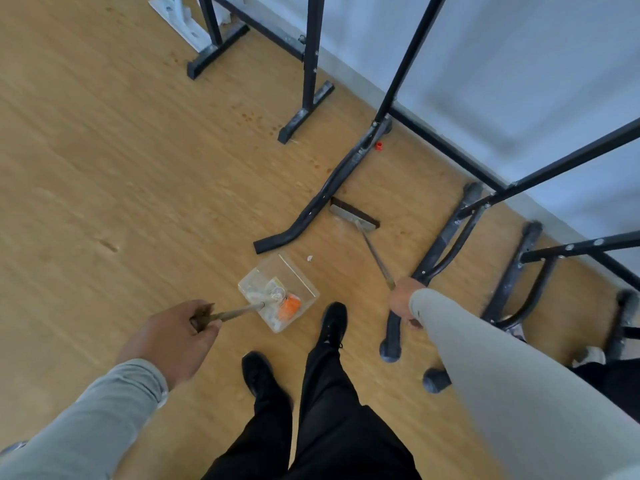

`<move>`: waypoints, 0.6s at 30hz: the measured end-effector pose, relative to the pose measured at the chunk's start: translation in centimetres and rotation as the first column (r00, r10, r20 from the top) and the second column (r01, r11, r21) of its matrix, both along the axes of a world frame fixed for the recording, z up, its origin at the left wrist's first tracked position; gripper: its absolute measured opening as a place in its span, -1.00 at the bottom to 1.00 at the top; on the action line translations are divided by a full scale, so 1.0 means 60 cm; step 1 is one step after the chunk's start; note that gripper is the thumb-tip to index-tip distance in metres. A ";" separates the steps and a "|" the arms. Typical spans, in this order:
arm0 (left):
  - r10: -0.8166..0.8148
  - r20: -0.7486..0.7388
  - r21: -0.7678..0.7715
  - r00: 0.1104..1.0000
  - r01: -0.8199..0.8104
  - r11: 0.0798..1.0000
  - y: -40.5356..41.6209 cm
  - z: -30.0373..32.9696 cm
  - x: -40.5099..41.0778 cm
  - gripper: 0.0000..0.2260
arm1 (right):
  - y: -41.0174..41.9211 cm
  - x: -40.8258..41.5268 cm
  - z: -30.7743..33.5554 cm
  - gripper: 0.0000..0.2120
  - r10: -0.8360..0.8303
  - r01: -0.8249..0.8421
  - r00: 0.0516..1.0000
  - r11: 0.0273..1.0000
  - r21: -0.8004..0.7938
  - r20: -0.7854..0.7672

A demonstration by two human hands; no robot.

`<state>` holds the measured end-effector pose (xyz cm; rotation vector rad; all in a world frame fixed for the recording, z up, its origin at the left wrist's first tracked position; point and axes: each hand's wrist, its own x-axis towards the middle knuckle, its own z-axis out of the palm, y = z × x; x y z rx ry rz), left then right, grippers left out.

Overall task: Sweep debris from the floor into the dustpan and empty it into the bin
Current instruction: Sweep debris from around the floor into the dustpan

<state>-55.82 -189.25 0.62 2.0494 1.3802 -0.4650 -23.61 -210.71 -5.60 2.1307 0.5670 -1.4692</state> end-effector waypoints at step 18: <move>-0.188 -0.044 -0.007 0.981 0.188 0.982 0.015 -0.066 0.029 -0.74 | -0.192 -0.067 0.155 -0.82 -0.762 0.750 0.647 0.630 0.201 -0.023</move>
